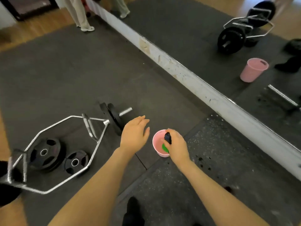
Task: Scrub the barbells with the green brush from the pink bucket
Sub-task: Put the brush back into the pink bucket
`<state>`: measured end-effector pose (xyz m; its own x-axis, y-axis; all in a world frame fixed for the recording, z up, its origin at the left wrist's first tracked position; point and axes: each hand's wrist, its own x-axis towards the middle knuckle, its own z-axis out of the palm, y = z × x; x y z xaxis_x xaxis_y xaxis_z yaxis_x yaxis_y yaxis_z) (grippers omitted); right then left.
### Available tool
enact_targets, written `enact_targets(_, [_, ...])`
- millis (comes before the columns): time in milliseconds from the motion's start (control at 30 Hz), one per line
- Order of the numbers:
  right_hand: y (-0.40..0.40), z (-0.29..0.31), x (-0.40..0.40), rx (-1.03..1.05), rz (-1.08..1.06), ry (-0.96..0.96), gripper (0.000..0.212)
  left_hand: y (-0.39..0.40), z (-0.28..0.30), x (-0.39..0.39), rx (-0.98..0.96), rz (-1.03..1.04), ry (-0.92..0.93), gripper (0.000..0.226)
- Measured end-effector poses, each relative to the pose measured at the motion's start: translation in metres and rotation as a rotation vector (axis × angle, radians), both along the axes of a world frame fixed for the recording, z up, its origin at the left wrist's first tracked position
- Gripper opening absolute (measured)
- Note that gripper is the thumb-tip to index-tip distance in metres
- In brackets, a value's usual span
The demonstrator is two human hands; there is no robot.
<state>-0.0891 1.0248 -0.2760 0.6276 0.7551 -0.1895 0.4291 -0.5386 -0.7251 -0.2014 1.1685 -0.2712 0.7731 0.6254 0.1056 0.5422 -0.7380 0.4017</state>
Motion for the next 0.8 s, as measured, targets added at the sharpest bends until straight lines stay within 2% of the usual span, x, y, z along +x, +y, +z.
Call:
enact_targets(133, [0.031, -0.004, 0.004, -0.059, -0.063, -0.151, 0.049, 0.051, -0.003, 0.02, 0.003, -0.152, 0.017, 0.034])
enact_targets(300, [0.051, -0.012, 0.016, -0.081, -0.161, -0.266, 0.048, 0.079, -0.009, 0.052, -0.009, -0.292, 0.009, 0.038])
enact_targets(800, [0.094, -0.074, 0.086, -0.132, -0.33, -0.187, 0.044, 0.13, -0.06, 0.163, -0.041, -0.475, 0.078, 0.049])
